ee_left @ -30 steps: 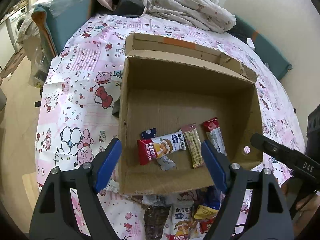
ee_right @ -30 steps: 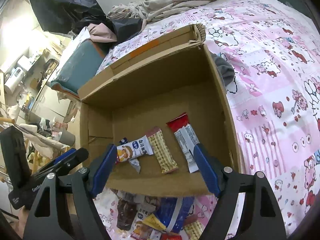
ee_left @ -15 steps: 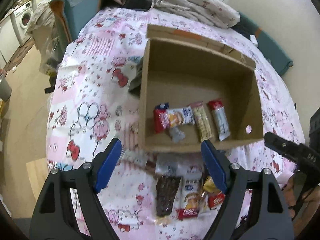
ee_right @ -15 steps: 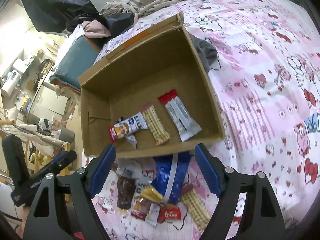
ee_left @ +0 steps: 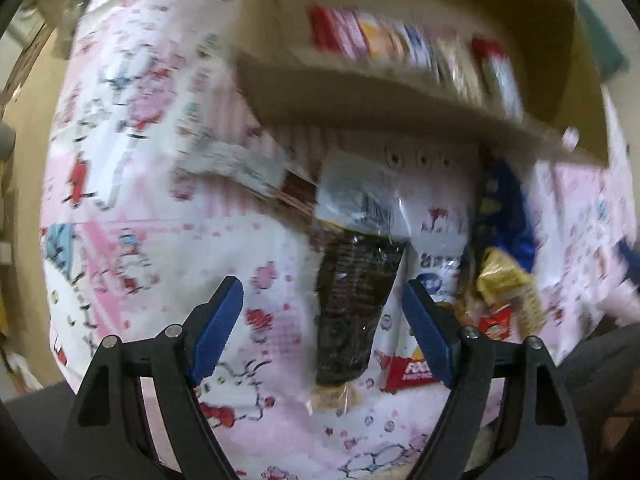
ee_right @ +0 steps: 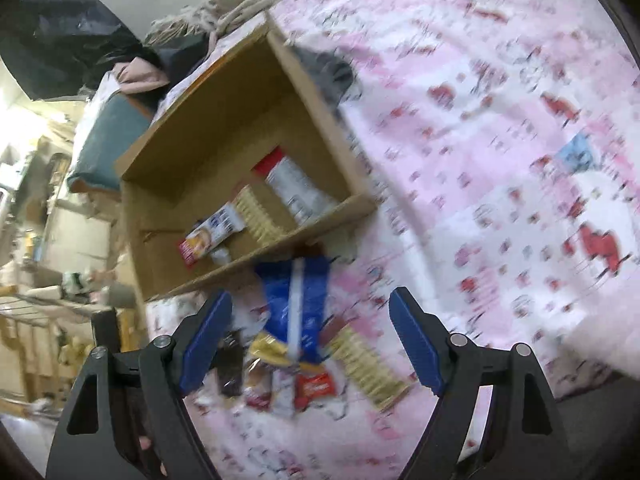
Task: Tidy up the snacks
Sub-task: 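Grasp the dark chocolate packet with left tool while right grasps blue packet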
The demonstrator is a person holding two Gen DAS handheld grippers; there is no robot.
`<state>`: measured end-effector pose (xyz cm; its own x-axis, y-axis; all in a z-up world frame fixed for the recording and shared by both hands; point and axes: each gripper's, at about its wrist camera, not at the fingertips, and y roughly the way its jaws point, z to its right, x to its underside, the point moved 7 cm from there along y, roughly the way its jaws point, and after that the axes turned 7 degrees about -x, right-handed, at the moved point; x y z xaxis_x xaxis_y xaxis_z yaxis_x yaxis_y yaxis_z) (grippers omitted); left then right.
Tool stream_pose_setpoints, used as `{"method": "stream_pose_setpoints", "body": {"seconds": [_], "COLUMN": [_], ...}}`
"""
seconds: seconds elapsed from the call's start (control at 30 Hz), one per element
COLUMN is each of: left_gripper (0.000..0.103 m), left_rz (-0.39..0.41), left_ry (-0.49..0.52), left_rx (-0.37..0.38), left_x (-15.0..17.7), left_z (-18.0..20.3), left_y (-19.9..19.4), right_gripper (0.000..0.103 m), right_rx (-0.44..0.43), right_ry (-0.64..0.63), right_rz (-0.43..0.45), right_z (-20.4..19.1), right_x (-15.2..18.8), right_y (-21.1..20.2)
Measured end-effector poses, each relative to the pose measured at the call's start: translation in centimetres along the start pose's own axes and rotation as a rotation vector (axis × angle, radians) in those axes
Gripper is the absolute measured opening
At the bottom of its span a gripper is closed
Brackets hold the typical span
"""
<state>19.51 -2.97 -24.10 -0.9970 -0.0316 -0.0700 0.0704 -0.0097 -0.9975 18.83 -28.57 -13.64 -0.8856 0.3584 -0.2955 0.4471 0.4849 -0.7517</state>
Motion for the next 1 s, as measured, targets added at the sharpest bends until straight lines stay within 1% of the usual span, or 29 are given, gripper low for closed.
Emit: {"method": "stream_pose_setpoints", "body": {"seconds": [0.03, 0.07, 0.1, 0.17, 0.23, 0.3, 0.4, 0.47, 0.53, 0.6, 0.67, 0.73, 0.8, 0.83, 0.87, 0.9, 0.93, 0.97, 1.0], "left_gripper": [0.079, 0.079, 0.081, 0.088, 0.099, 0.101, 0.1, 0.088, 0.058, 0.051, 0.049, 0.042, 0.038, 0.031, 0.028, 0.022, 0.012, 0.011, 0.009], "left_rz": [-0.02, -0.017, -0.002, 0.004, 0.012, 0.031, 0.039, 0.041, 0.053, 0.049, 0.044, 0.036, 0.023, 0.018, 0.017, 0.022, 0.037, 0.061, 0.066], "left_ry": [0.023, 0.041, 0.06, 0.085, 0.116, 0.138, 0.126, 0.137, 0.139, 0.132, 0.111, 0.085, 0.056, 0.046, 0.042, 0.043, 0.047, 0.054, 0.059], "left_rx": [-0.023, -0.052, -0.08, -0.102, -0.119, -0.143, -0.144, -0.135, -0.125, -0.101, -0.068, -0.037, 0.005, 0.028, 0.052, 0.067, 0.076, 0.075, 0.088], "left_x": [0.2, 0.2, 0.1, 0.0, 0.2, 0.3, 0.4, 0.4, 0.6, 0.7, 0.9, 1.1, 1.7, 2.1, 2.3, 2.4, 2.5, 2.6, 2.9], "left_z": [0.5, 0.8, 1.1, 1.8, 2.5, 2.9, 3.2, 3.3, 3.6, 3.5, 3.0, 2.3, 1.4, 1.3, 1.3, 1.2, 1.2, 1.1, 1.1], "left_y": [0.8, 1.1, 1.3, 1.5, 2.0, 2.2, 2.1, 1.9, 1.0, 0.6, 0.4, 0.1, -0.5, -0.9, -1.4, -2.0, -2.7, -3.5, -4.0], "right_gripper": [0.083, 0.083, 0.083, 0.083, 0.083, 0.083, 0.083, 0.083, 0.083, 0.083, 0.083, 0.083, 0.083, 0.083, 0.083, 0.083, 0.083, 0.083, 0.083], "right_rx": [-0.007, -0.017, -0.019, 0.003, 0.035, 0.044, 0.052, 0.055, 0.052, 0.055, 0.063, 0.073, 0.075, 0.074, 0.072, 0.069, 0.064, 0.059, 0.057], "right_ry": [0.009, 0.022, 0.028, 0.035, 0.04, 0.046, 0.046, 0.041, 0.036, 0.03, 0.028, 0.03, 0.037, 0.043, 0.047, 0.053, 0.061, 0.07, 0.075], "right_rz": [0.012, 0.02, 0.023, 0.031, 0.052, 0.059, 0.055, 0.047, 0.043, 0.045, 0.049, 0.05, 0.047, 0.044, 0.042, 0.04, 0.038, 0.034, 0.031], "right_z": [0.1, 0.3, 0.5, 0.8, 1.2, 1.4, 1.4, 1.3, 1.1, 1.1, 1.2, 1.4, 1.6, 1.7, 1.7, 1.8, 1.9, 2.0, 2.0], "right_x": [-0.2, -0.4, -0.5, -0.6, -0.8, -1.1, -1.1, -1.0, -0.9, -0.9, -1.0, -1.0, -0.9, -0.9, -0.8, -0.8, -0.7, -0.6, -0.5], "right_y": [-0.2, -0.4, -0.5, -0.6, -0.8, -0.9, -0.6, -0.3, -0.2, -0.3, -0.3, -0.4, -0.4, -0.4, -0.4, -0.4, -0.4, -0.4, -0.3]}}
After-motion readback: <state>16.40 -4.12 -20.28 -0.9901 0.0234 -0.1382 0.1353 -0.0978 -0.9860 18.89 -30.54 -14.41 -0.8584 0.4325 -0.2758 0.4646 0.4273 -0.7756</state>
